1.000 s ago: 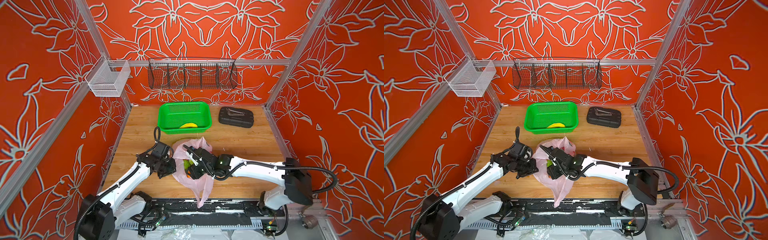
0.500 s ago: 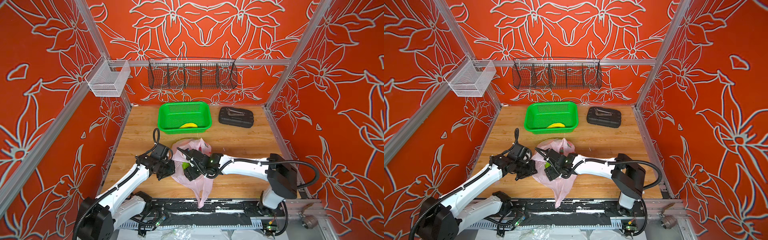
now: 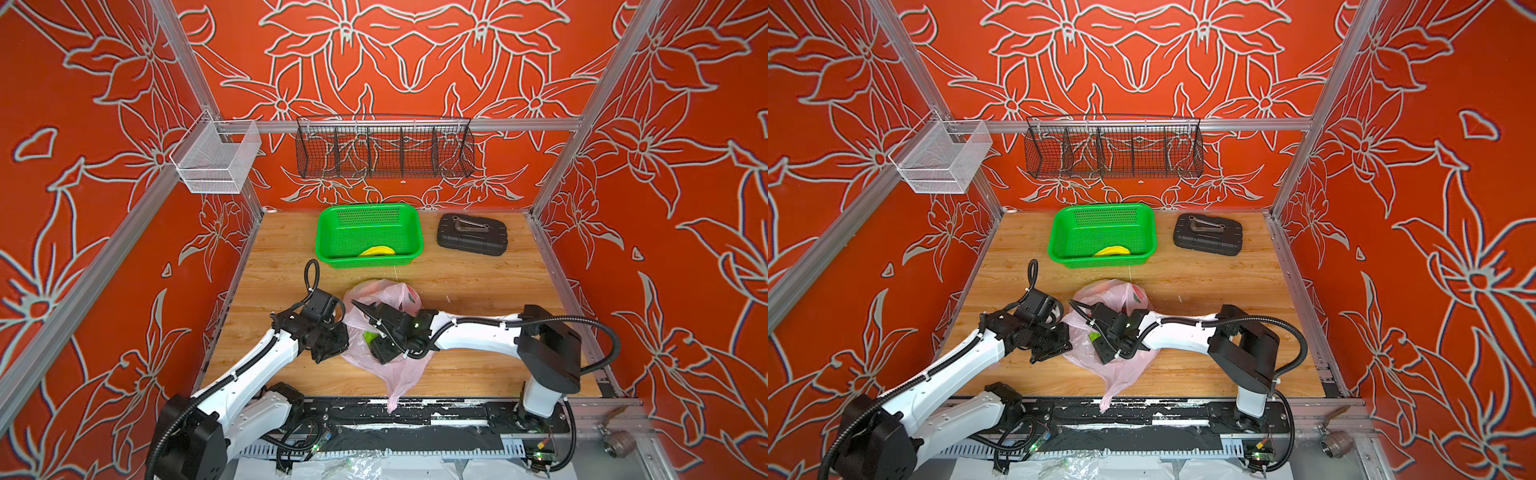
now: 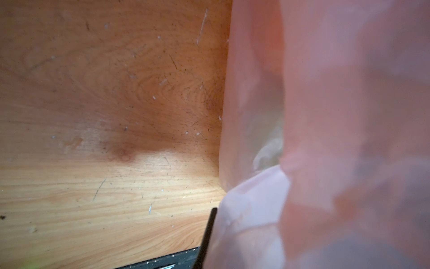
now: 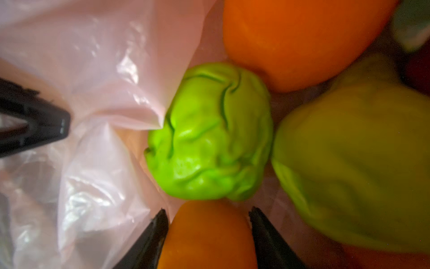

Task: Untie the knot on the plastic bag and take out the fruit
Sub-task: 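Grasp the yellow-green pear inside the bag with the right gripper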

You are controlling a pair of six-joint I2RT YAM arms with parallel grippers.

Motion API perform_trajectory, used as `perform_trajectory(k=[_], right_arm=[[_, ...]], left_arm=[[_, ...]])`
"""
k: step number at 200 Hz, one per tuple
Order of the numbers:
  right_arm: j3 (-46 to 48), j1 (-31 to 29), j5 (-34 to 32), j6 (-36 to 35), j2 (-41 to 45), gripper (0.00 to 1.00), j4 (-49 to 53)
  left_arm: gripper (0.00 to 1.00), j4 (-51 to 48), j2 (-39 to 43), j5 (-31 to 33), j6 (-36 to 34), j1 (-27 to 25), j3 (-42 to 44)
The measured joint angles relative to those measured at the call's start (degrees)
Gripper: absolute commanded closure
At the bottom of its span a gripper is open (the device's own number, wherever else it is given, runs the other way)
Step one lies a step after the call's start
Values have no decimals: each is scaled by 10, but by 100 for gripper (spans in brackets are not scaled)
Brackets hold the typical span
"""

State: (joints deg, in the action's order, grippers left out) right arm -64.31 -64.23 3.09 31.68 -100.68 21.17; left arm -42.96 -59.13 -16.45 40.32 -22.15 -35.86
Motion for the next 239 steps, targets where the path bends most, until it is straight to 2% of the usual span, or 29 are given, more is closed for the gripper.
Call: perform_trajectory(k=[42, 60, 78, 149, 169, 191, 212, 239], right_arm=[[20, 39, -33, 17, 60, 57, -23], [33, 59, -42, 21, 81, 49, -45], [43, 71, -47, 25, 88, 46, -55], [98, 110, -51, 51, 119, 50, -103], [108, 125, -30, 52, 131, 42, -119], [107, 120, -22, 45, 133, 39, -123], [107, 103, -42, 38, 133, 30, -107], [103, 93, -80, 40, 120, 29, -94]], left_arm=[[100, 12, -27, -14, -5, -12, -5], [100, 17, -42, -23, -13, -20, -15], [100, 23, -56, -28, -19, -29, -24], [100, 16, -98, 6, -31, -53, -29], [97, 27, -99, 7, -35, -55, -30], [97, 28, -98, 10, -37, -56, -30], [97, 24, -98, 14, -37, -57, -29], [97, 23, -99, 14, -37, -57, -29]])
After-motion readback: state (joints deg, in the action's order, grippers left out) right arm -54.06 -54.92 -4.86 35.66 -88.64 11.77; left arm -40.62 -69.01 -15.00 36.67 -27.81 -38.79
